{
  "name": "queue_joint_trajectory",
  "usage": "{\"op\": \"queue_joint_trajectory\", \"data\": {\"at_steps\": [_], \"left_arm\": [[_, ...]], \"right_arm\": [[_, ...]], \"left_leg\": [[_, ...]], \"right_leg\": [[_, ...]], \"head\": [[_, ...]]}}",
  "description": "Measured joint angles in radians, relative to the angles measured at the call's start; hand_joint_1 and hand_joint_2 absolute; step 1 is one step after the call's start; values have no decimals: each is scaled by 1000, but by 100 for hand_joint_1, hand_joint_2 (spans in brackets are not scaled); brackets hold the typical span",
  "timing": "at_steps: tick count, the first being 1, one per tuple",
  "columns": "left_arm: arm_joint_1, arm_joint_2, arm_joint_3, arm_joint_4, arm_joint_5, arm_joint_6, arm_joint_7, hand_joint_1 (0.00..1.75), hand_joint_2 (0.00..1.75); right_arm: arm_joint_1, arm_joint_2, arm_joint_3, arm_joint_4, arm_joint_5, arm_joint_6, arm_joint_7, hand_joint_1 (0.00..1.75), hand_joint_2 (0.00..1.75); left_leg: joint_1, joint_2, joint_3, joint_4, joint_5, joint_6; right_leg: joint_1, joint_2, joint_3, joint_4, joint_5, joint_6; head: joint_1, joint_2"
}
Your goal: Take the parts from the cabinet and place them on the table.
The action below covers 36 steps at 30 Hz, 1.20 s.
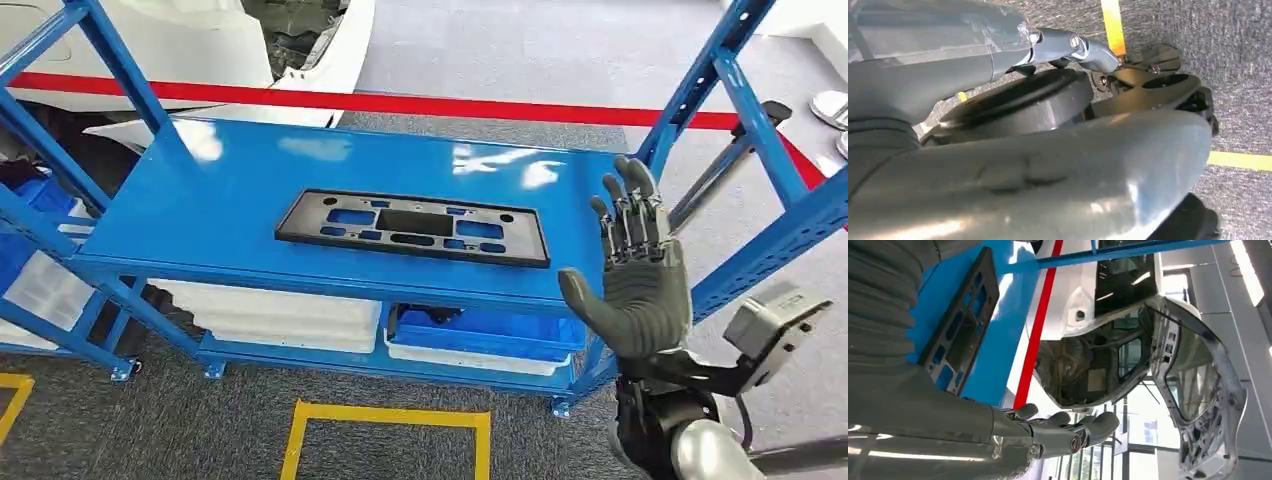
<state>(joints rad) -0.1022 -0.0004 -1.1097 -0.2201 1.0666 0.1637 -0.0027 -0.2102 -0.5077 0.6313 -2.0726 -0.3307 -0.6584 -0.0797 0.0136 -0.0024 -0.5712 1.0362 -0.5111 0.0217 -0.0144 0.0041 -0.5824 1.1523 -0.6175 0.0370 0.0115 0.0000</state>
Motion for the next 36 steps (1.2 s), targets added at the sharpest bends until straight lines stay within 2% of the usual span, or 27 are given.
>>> {"op": "queue_joint_trajectory", "data": {"at_steps": [1,2,4,5,7,8,9,10,12,14,15,16,18,19,20,21,23,25,26,28,29,30,31,33,34,35,36], "left_arm": [[0,0,-1,0,-2,-1,-1,0,0],[0,0,-1,0,-3,-2,-2,0,0],[1,0,-2,0,-6,-2,-3,0,0],[1,0,-2,0,-6,-2,-3,0,0],[1,0,-3,0,-7,-3,-3,0,0],[1,0,-4,0,-7,-3,-5,0,0],[-2,0,-4,0,-7,-4,-5,0,0],[-2,0,-5,0,-7,-4,-5,0,0],[-1,0,-6,0,-7,-4,-6,0,0],[-2,0,-6,0,-7,-3,-6,0,0],[-2,0,-6,0,-7,-4,-6,0,0],[-2,0,-6,0,-7,-3,-7,0,0],[-2,0,-6,0,-7,-3,-8,0,0],[-2,0,-6,0,-7,-3,-8,0,0],[-2,0,-6,0,-8,-3,-8,0,0],[-2,0,-6,0,-7,-3,-8,0,0],[0,1,-6,0,-7,-3,-8,0,0],[3,2,-7,0,-7,-3,-8,0,0],[2,1,-7,0,-7,-3,-8,0,0],[2,1,-8,0,-6,-4,-8,0,0],[2,1,-8,0,-6,-4,-8,0,0],[1,1,-8,0,-6,-4,-9,0,0],[0,1,-8,0,-6,-4,-9,0,0],[0,1,-8,0,-6,-4,-9,0,0],[1,1,-8,0,-5,-4,-9,0,0],[1,1,-8,0,-5,-4,-9,0,0],[1,1,-8,0,-5,-4,-9,0,0]], "right_arm": [[2,0,0,0,1,0,0,0,175],[4,0,0,0,2,-1,1,0,175],[5,0,0,0,2,-2,1,0,175],[5,0,0,0,3,-3,1,0,175],[5,0,0,0,4,-3,1,0,175],[4,0,0,0,5,-4,1,0,175],[5,0,0,0,5,-4,2,0,175],[3,0,0,0,5,-4,2,0,175],[2,-1,-1,0,5,-4,1,0,175],[3,-2,-1,-2,5,-4,1,0,175],[1,-2,-2,-2,5,-4,1,0,175],[0,-2,-2,-2,5,-4,1,0,175],[2,-2,-1,-2,5,-3,2,0,175],[1,-2,-1,-2,5,-4,2,0,175],[2,-2,-1,-2,5,-3,2,0,175],[2,-2,-1,-2,5,-3,2,0,175],[2,-1,-1,-2,5,-3,2,0,175],[0,-1,-1,-2,4,-3,2,0,175],[-1,-2,-1,-2,4,-3,2,0,175],[-1,-1,-1,-2,4,-3,2,0,175],[-1,-2,-1,-2,4,-3,2,0,175],[-4,-2,-1,-2,5,-3,1,0,175],[-8,-2,-1,-2,5,-3,2,0,175],[-3,-2,-1,-2,5,-3,2,0,175],[-2,-2,-1,-2,5,-3,2,0,175],[-2,-2,-1,-2,5,-3,2,0,175],[-2,-2,-1,-2,5,-3,2,0,175]], "left_leg": [[-1,1,2,0,-4,4],[-3,1,4,0,-7,6],[-4,0,10,0,-12,8],[-5,-2,16,0,-16,7],[-6,-5,39,0,-30,5],[-6,-5,49,-1,-39,1],[-9,-5,44,-4,-43,-4],[-8,-6,44,-3,-46,-9],[-5,-2,48,-13,-47,-19],[-8,-2,61,-7,-59,-32],[-12,-2,49,28,-76,-35],[-10,-2,10,102,-110,-37],[-8,-2,-78,252,-163,-42],[-8,-2,-108,291,-161,-44],[-7,-2,-114,280,-132,-45],[-5,-2,-100,229,-85,-45],[-2,-2,-41,62,31,-43],[-6,-4,-23,14,12,-33],[-9,-3,-22,21,8,-26],[-11,-5,-22,16,7,-18],[-3,-4,-14,6,8,-11],[-2,-4,-7,2,6,-7],[-2,-2,-4,1,3,-3],[-3,-1,0,1,-3,5],[-3,-1,2,1,-7,6],[-4,-2,8,1,-11,6],[-3,-4,18,1,-18,4]], "right_leg": [[0,0,-49,84,-29,2],[-1,0,-95,153,-45,3],[0,0,-124,180,-28,2],[0,0,-124,162,1,0],[2,0,-72,8,116,-12],[5,0,-42,-83,158,-20],[13,0,-35,-81,141,-24],[17,1,-23,-108,136,-30],[20,3,-24,-108,128,-36],[4,1,-3,-132,132,-43],[4,0,5,-137,128,-49],[4,-2,10,-137,124,-55],[5,-6,19,-137,114,-60],[5,-5,25,-137,109,-60],[5,-4,33,-137,103,-59],[4,-3,43,-136,96,-57],[3,-1,67,-134,77,-49],[9,4,65,-123,64,-35],[8,3,62,-126,67,-30],[5,1,64,-130,65,-22],[4,0,66,-127,54,-15],[3,0,58,-97,43,-10],[2,0,26,-39,17,-6],[-1,0,-74,123,-36,0],[-2,0,-111,173,-40,1],[-2,0,-128,179,-18,1],[-2,0,-119,134,31,-2]], "head": [[5,0],[8,0],[13,0],[16,0],[25,0],[30,0],[26,0],[29,0],[30,0],[27,0],[18,0],[5,0],[-5,0],[-8,0],[-12,0],[-16,0],[-23,0],[-29,0],[-24,0],[-20,0],[-20,0],[-12,0],[0,0],[9,0],[11,0],[15,0],[19,0]]}}
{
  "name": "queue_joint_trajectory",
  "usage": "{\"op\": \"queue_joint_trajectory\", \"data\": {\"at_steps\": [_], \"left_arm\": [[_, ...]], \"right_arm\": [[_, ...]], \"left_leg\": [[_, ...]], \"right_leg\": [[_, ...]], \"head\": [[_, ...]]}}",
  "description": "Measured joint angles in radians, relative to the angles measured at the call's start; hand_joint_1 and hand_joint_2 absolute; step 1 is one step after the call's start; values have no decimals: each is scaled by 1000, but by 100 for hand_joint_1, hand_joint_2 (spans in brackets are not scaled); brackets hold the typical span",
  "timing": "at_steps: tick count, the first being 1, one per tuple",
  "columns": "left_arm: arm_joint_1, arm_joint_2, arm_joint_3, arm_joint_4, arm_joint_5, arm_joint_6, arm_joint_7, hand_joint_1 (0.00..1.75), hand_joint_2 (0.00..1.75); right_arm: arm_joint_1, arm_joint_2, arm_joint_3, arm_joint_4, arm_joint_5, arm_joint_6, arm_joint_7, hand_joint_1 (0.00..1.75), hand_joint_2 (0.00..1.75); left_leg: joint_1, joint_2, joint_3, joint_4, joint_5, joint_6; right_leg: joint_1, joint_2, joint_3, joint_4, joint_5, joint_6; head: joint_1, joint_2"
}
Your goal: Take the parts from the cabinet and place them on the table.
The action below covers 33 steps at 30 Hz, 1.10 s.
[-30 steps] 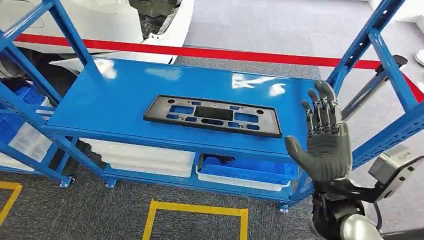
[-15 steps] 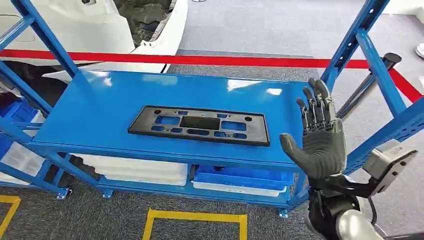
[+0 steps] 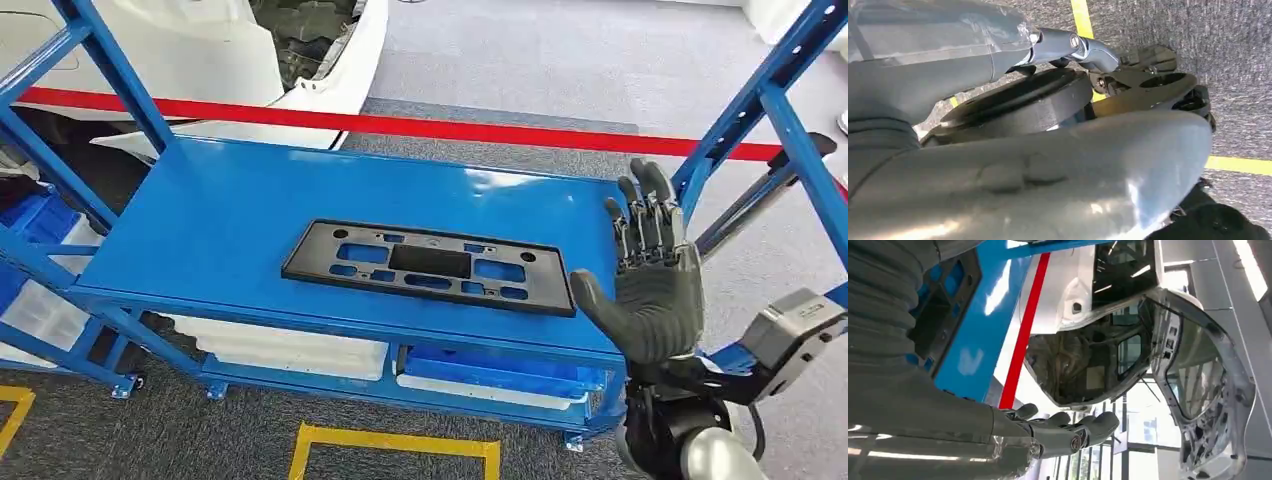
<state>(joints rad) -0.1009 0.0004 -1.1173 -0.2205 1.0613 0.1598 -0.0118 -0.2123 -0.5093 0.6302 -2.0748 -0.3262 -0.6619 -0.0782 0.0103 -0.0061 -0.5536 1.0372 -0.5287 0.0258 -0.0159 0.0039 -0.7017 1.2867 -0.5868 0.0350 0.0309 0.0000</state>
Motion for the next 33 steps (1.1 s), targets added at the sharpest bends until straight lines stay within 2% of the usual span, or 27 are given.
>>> {"op": "queue_joint_trajectory", "data": {"at_steps": [2,3,4,5,6,7,8,9,10,12,13,14,15,17,18,19,20,22,23,24,25,26,27,28,32,33], "left_arm": [[0,0,0,0,0,0,0,0,0],[0,0,0,0,-1,-1,0,0,0],[-3,0,0,0,-2,-1,0,0,0],[-3,0,-1,0,-3,-1,0,0,0],[-2,0,-2,0,-3,-2,0,0,0],[-3,0,-2,0,-3,-2,0,0,0],[-3,0,-2,0,-3,-2,0,0,0],[-3,0,-2,0,-3,-2,0,0,0],[-3,0,-2,0,-3,-2,-1,0,0],[-3,0,-2,0,-3,-2,-1,0,0],[-3,0,-2,0,-2,-2,-1,0,0],[-3,0,-2,0,-3,-2,-2,0,0],[-3,0,-2,0,-3,-2,-2,0,0],[-3,0,-2,0,-2,-2,-1,0,0],[0,0,-2,0,-2,-2,-1,0,0],[2,0,-2,1,-2,-2,-1,0,0],[1,0,-2,0,-2,-2,-1,0,0],[1,0,-2,0,-1,-2,-1,0,0],[0,0,-2,0,0,-2,-1,0,0],[0,-1,-2,0,2,0,-3,0,0],[0,-1,-2,0,10,7,-7,0,0],[0,-3,-1,0,21,9,-6,0,0],[-1,-3,-1,0,28,9,-3,0,0],[-1,-4,-1,0,28,9,-2,0,0],[-2,-4,-1,0,27,8,0,0,0],[-2,-4,-1,0,27,8,-1,0,0]], "right_arm": [[0,0,0,0,-2,0,0,0,175],[1,0,0,1,-2,0,0,0,175],[2,0,0,0,-2,0,0,0,175],[1,-1,0,0,-2,0,-2,0,175],[4,-1,0,1,-2,1,-4,0,175],[4,-1,0,1,-2,5,-6,0,175],[4,-1,0,0,-2,8,-8,0,175],[3,-1,0,0,-2,10,-8,0,175],[2,-1,0,0,-2,11,-10,0,175],[4,-1,0,1,-3,12,-10,0,175],[4,0,0,1,-3,12,-10,0,175],[4,0,0,1,-3,13,-10,0,175],[4,-1,0,1,-3,13,-10,0,175],[4,-1,0,1,-4,13,-10,0,175],[4,-1,0,1,-3,13,-10,0,175],[3,-1,0,1,-4,15,-10,0,175],[3,-1,0,1,-5,16,-10,0,175],[3,0,0,1,-7,18,-10,0,175],[3,-1,0,1,-7,18,-10,0,175],[3,-1,-1,1,-7,19,-10,0,175],[1,-1,-2,1,-6,21,-11,0,175],[0,-1,-3,1,-6,24,-11,0,175],[3,-1,-3,2,-10,26,-10,0,175],[1,-1,-3,2,-10,27,-9,0,175],[1,-1,-3,2,-10,27,-9,0,175],[1,-1,-3,2,-10,28,-9,0,175]], "left_leg": [[0,-2,25,0,-16,-5],[1,-2,25,-4,-21,-9],[-4,-3,26,-1,-26,-17],[-2,-2,24,-3,-28,-22],[0,-1,28,-10,-26,-28],[-1,1,33,-18,-27,-33],[-6,1,39,-16,-34,-41],[-4,1,40,4,-44,-45],[-5,1,16,52,-67,-48],[-4,1,-74,213,-128,-53],[-4,1,-115,275,-139,-55],[-4,1,-135,292,-123,-55],[-4,1,-131,262,-86,-54],[-3,1,-77,107,26,-49],[-4,1,-57,39,55,-42],[-11,1,-52,37,46,-38],[-8,1,-42,12,29,-30],[-14,0,-45,15,27,-22],[-8,-1,-35,6,30,-17],[-3,1,-27,-2,31,-14],[-7,0,-24,-1,27,-17],[-6,0,-18,-1,22,-19],[-7,-1,-14,-4,21,-18],[-9,-1,-13,-3,19,-16],[-13,-1,-14,-3,16,-11],[-14,-1,-14,-3,16,-11]], "right_leg": [[0,0,63,-176,122,-9],[2,0,80,-208,118,-12],[12,0,84,-224,117,-16],[13,0,93,-240,99,-24],[16,2,92,-238,99,-26],[16,3,93,-241,96,-32],[3,4,104,-257,100,-38],[3,2,115,-265,100,-40],[2,-1,122,-266,96,-48],[5,-6,131,-265,85,-58],[6,-6,136,-265,80,-59],[6,-5,143,-265,74,-59],[6,-4,153,-265,68,-58],[6,-1,177,-263,51,-53],[6,-1,184,-263,40,-49],[13,2,186,-257,34,-42],[12,4,181,-255,33,-36],[8,2,183,-265,33,-27],[9,2,186,-263,31,-23],[6,1,187,-253,17,-18],[10,1,177,-226,17,-13],[13,3,172,-235,80,-18],[14,3,182,-232,62,-33],[13,2,185,-238,59,-37],[10,1,189,-247,57,-34],[9,1,191,-250,54,-30]], "head": [[10,0],[12,0],[12,0],[16,0],[11,0],[11,0],[9,0],[3,0],[-8,0],[-23,0],[-26,0],[-29,0],[-32,0],[-42,0],[-46,0],[-46,0],[-47,0],[-42,0],[-43,0],[-43,0],[-29,0],[-20,0],[-24,0],[-16,0],[-13,0],[-13,0]]}}
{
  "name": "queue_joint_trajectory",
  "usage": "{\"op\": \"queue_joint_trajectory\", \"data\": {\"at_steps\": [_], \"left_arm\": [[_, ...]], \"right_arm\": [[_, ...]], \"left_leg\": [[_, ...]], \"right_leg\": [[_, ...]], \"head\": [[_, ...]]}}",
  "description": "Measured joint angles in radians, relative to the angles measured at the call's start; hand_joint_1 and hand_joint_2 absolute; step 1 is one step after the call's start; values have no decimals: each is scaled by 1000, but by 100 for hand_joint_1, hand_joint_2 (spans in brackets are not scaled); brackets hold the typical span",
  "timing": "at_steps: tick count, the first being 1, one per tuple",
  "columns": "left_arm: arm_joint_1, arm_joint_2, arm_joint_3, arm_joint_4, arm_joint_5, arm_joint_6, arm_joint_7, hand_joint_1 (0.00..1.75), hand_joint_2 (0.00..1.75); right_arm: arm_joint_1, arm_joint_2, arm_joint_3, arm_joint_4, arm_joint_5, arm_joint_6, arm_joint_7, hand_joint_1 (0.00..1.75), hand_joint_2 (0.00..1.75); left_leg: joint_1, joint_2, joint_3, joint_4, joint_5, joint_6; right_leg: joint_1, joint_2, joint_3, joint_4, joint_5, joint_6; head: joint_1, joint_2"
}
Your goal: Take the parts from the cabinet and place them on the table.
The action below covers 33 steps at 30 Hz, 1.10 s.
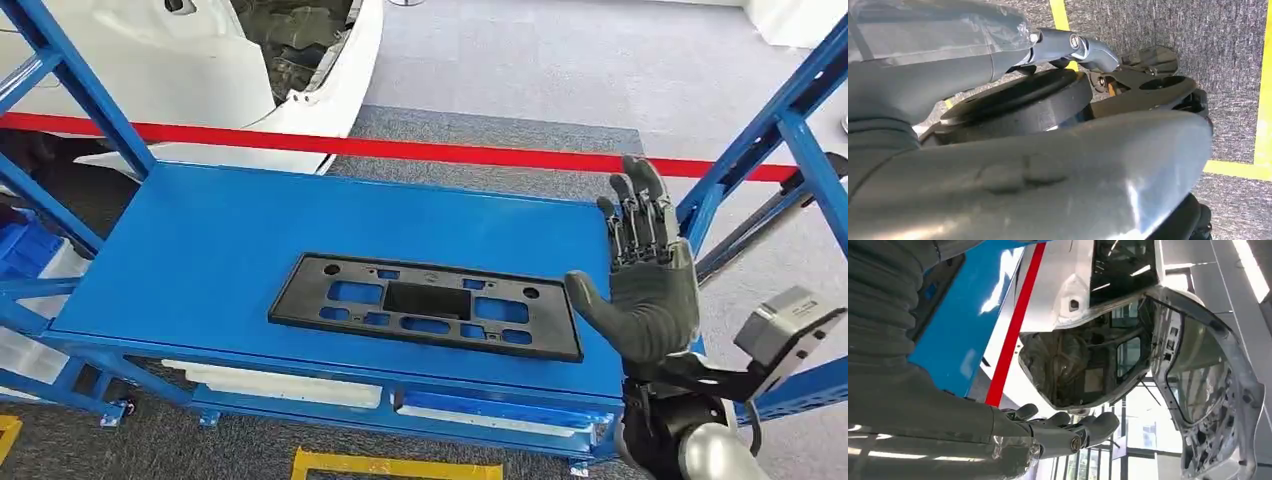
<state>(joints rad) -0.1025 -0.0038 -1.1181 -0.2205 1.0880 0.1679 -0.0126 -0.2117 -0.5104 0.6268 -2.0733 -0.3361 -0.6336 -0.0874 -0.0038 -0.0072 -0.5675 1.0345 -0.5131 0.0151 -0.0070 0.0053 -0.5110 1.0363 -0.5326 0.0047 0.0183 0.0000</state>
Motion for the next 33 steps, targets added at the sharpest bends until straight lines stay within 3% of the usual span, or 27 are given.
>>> {"op": "queue_joint_trajectory", "data": {"at_steps": [3,15,17,24,25,26,27,28,30,33], "left_arm": [[0,0,0,0,-2,0,0,0,0],[0,0,0,0,-9,0,0,0,0],[0,0,0,0,-9,0,0,0,0],[0,0,0,0,-9,0,0,0,0],[0,0,0,0,-8,0,0,0,0],[0,0,0,0,-8,0,0,0,0],[0,-1,0,0,-9,0,0,0,0],[0,-1,-1,0,-11,0,1,0,0],[-1,-1,-2,0,-18,0,5,0,0],[-2,-1,-4,0,-18,-2,12,0,0]], "right_arm": [[1,0,0,0,0,0,0,0,175],[4,0,0,0,2,-1,1,0,175],[4,0,0,0,31,-13,29,0,175],[4,0,0,0,39,-15,37,0,175],[-6,-11,4,1,316,9,288,0,175],[-28,-20,20,5,661,135,541,0,175],[-29,-20,56,27,1012,395,747,0,175],[-13,-12,65,45,1116,485,770,0,175],[16,6,68,65,1185,578,779,0,175],[42,29,76,92,1232,631,781,0,175]], "left_leg": [[-4,0,-2,1,0,0],[-4,1,4,0,0,0],[-4,1,4,0,0,0],[-4,1,4,0,0,0],[-4,1,4,-1,0,0],[-4,1,4,-1,0,0],[-4,0,4,-1,0,0],[-4,0,4,-1,0,0],[-4,0,4,-1,0,0],[-4,0,4,-1,0,0]], "right_leg": [[-5,0,18,-31,-23,16],[-5,0,27,-37,-30,17],[-5,0,27,-37,-30,17],[-5,0,27,-37,-30,17],[-5,0,27,-37,-30,17],[-5,0,27,-37,-30,17],[-5,-1,28,-37,-30,16],[-5,-1,28,-37,-30,16],[-5,-1,28,-37,-31,16],[-5,-1,28,-37,-31,16]], "head": [[1,0],[-7,0],[-8,0],[-8,0],[-8,0],[-8,0],[-8,0],[-9,0],[-8,0],[-10,0]]}}
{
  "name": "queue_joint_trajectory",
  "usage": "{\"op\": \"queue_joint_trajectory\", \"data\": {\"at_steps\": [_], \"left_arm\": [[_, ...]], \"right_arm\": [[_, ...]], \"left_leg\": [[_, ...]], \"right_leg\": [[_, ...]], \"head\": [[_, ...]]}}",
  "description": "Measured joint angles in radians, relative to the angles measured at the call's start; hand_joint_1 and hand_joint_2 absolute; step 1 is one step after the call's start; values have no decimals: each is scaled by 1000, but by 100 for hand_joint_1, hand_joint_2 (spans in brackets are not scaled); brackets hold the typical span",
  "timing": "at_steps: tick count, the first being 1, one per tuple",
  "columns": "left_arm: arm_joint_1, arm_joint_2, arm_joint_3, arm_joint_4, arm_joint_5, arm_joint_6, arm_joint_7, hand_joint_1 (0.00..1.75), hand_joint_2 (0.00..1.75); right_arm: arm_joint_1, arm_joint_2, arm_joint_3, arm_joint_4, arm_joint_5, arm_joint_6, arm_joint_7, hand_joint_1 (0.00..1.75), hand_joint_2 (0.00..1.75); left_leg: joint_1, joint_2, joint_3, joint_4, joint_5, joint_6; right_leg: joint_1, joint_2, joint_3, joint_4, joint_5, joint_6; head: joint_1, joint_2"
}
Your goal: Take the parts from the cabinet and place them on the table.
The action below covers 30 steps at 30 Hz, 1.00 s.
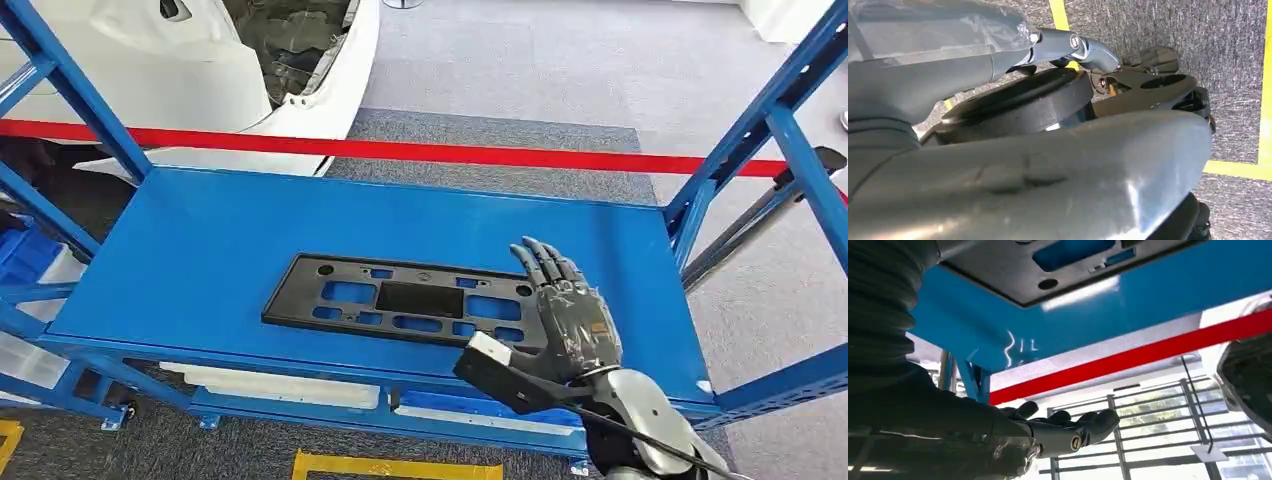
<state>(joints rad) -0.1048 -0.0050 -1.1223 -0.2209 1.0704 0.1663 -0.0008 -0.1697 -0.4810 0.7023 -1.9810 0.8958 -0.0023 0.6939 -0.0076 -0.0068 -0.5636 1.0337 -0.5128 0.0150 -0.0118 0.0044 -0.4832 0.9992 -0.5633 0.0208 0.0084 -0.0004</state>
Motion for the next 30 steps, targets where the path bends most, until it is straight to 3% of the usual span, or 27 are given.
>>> {"op": "queue_joint_trajectory", "data": {"at_steps": [5,11,18,24,30], "left_arm": [[-1,0,-7,0,0,-2,4,0,0],[-3,0,-15,0,-9,-7,5,0,0],[-5,0,-20,0,-10,-7,11,0,0],[-5,0,-21,0,-15,-7,18,0,0],[-5,0,-22,0,-16,-8,18,0,0]], "right_arm": [[6,37,30,40,18,21,-13,0,175],[-11,73,107,91,-52,162,-29,0,175],[-28,87,142,153,-46,158,-4,0,175],[-2,88,103,174,43,238,1,0,175],[31,90,38,184,106,254,2,0,175]], "left_leg": [[0,0,0,0,0,0],[0,0,0,0,0,0],[0,0,0,0,0,0],[0,0,0,0,0,0],[0,0,1,0,0,0]], "right_leg": [[0,0,0,0,0,0],[0,0,0,0,0,0],[0,0,0,0,0,0],[0,0,0,0,0,0],[0,0,0,0,0,0]], "head": [[0,0],[0,0],[0,0],[0,0],[0,0]]}}
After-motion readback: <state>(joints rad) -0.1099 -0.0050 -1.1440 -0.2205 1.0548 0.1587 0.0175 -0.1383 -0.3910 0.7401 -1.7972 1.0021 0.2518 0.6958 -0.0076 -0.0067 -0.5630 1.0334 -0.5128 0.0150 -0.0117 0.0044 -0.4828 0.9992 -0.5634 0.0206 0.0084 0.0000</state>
